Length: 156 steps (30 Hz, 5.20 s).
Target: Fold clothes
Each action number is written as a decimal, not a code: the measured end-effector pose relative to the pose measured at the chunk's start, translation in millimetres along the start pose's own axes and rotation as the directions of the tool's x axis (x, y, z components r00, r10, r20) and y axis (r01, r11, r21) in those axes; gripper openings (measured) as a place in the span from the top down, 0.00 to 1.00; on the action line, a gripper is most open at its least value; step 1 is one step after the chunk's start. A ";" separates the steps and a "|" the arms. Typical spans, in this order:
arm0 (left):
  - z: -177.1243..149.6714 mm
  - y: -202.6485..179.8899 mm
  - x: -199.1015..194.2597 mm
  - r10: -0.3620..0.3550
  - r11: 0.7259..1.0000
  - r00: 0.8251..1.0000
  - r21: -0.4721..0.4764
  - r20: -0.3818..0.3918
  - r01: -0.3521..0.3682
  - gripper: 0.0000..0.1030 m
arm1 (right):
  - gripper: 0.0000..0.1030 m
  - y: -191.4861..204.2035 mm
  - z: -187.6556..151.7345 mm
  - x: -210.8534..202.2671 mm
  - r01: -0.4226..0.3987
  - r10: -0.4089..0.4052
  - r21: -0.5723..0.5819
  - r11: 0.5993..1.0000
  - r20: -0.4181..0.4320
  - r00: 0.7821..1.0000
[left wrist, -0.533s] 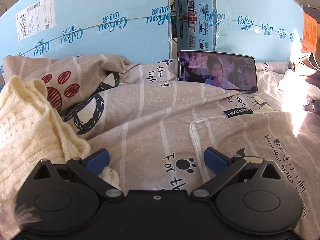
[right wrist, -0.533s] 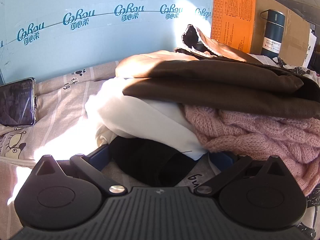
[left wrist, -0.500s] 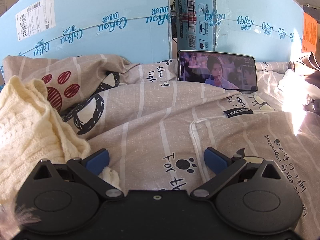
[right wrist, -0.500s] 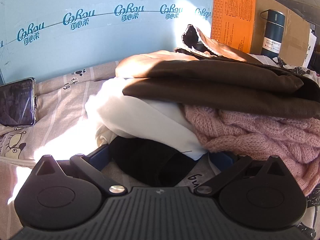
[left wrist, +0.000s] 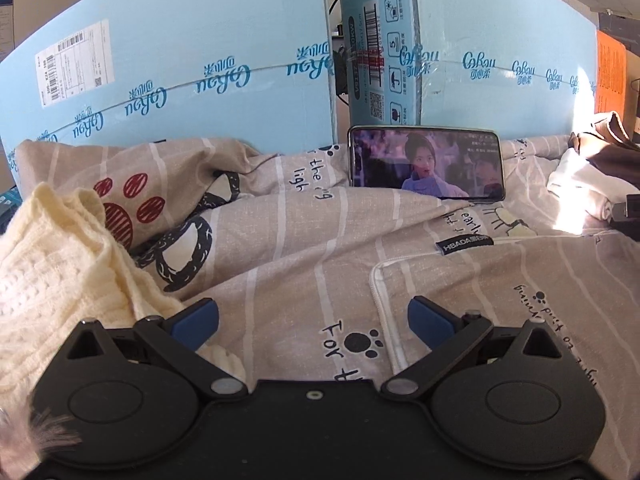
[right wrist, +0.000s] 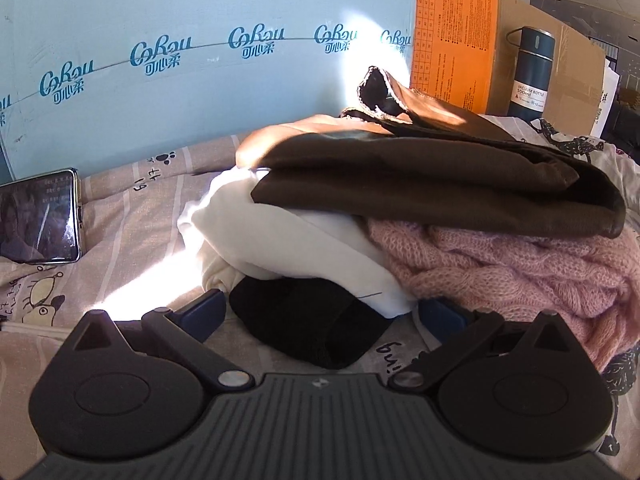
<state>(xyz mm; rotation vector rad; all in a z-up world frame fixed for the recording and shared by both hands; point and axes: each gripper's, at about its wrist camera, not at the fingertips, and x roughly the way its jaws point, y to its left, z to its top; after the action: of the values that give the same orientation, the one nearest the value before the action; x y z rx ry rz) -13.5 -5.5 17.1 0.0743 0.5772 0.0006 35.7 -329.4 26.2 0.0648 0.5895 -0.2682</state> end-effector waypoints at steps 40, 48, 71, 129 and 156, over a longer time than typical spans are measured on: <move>67.3 66.5 -175.4 -0.158 0.982 0.959 -0.063 0.236 0.177 0.00 | 0.00 98.1 -10.1 -322.4 -0.099 0.077 0.074 0.992 0.255 0.964; 49.4 96.7 -170.3 -0.065 0.993 0.980 -0.087 0.190 0.083 0.00 | 0.00 115.2 -14.7 -293.3 -0.184 0.167 0.069 0.980 0.201 0.965; 60.6 75.0 -140.8 -0.200 0.972 0.975 -0.102 0.099 0.210 0.00 | 0.00 112.4 -7.8 -265.5 -0.164 0.156 0.055 0.985 0.128 0.979; 173.6 -188.3 98.3 -0.794 0.469 0.602 -0.715 -0.084 0.518 0.02 | 0.00 -188.8 159.1 -1.7 -0.146 0.221 0.379 0.914 -0.164 0.961; 148.2 -236.5 163.2 -0.826 0.411 0.552 -0.795 -0.117 0.446 0.04 | 0.00 -262.3 122.7 178.9 -0.072 0.354 0.651 0.756 -0.314 0.881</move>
<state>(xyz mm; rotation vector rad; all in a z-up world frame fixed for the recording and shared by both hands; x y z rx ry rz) 199.3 -248.3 35.3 -0.9722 1.0843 -0.5914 174.4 -640.2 32.6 0.8622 0.8986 -0.2101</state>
